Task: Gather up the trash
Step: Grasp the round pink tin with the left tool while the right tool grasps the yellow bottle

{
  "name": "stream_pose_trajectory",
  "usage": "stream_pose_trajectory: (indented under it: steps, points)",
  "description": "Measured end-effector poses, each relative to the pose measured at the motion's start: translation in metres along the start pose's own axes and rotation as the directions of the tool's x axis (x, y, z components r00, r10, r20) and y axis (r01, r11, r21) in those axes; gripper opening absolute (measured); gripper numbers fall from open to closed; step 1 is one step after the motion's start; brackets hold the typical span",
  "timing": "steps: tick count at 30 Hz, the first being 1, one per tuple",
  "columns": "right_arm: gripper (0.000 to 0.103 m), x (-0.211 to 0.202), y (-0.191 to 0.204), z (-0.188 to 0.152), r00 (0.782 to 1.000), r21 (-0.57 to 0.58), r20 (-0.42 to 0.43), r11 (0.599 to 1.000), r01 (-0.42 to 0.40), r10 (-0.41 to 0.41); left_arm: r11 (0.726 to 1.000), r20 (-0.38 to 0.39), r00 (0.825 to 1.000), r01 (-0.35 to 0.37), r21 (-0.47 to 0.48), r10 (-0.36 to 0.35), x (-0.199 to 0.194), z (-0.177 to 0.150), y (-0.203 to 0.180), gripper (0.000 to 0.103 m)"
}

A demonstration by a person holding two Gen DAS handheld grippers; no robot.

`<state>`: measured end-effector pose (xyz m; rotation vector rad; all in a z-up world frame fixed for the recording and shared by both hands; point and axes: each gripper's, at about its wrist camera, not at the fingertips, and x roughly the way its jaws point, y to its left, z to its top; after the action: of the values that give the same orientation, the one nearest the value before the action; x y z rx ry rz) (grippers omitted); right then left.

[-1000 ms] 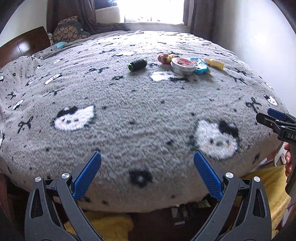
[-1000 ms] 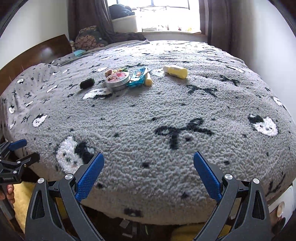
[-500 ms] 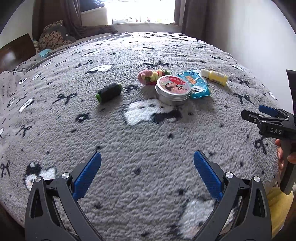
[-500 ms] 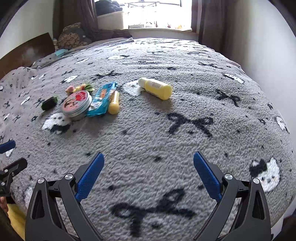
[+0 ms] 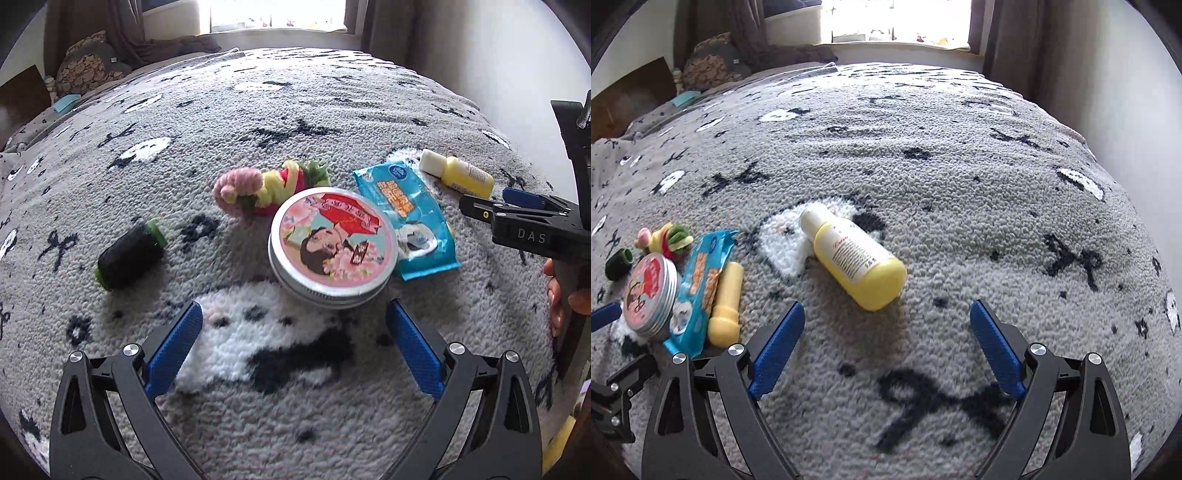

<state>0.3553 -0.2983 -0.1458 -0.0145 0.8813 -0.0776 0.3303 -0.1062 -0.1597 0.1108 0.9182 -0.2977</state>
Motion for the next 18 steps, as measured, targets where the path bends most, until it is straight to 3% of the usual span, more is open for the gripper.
stream_pose_trajectory:
  steps: [9, 12, 14, 16, 18]
  points:
    - [0.088, 0.028, 0.007, 0.029, 1.0, -0.044, -0.009, 0.999, 0.002, -0.002, 1.0, -0.007, 1.0, 0.009, -0.014, -0.009, 0.026, 0.029, -0.004, 0.094]
    - [0.076, 0.033, 0.009, 0.031, 0.999, -0.049, -0.016, 0.998, -0.031, 0.03, 1.0, -0.006, 1.0, 0.015, -0.02, -0.015, 0.031, 0.034, -0.004, 0.089]
    - [0.057, 0.031, 0.009, 0.03, 0.999, -0.051, -0.01, 0.997, -0.052, 0.051, 1.0, -0.001, 1.0, 0.013, -0.026, -0.013, 0.03, 0.035, -0.004, 0.081]
    - [0.048, 0.029, 0.01, 0.029, 0.998, -0.052, -0.012, 0.997, -0.058, 0.057, 1.0, 0.0, 1.0, 0.005, -0.023, -0.005, 0.028, 0.035, -0.004, 0.074]
    - [0.048, 0.026, 0.01, 0.026, 0.998, -0.052, -0.016, 0.997, -0.058, 0.057, 1.0, -0.002, 1.0, 0.002, -0.021, -0.002, 0.025, 0.033, -0.004, 0.067]
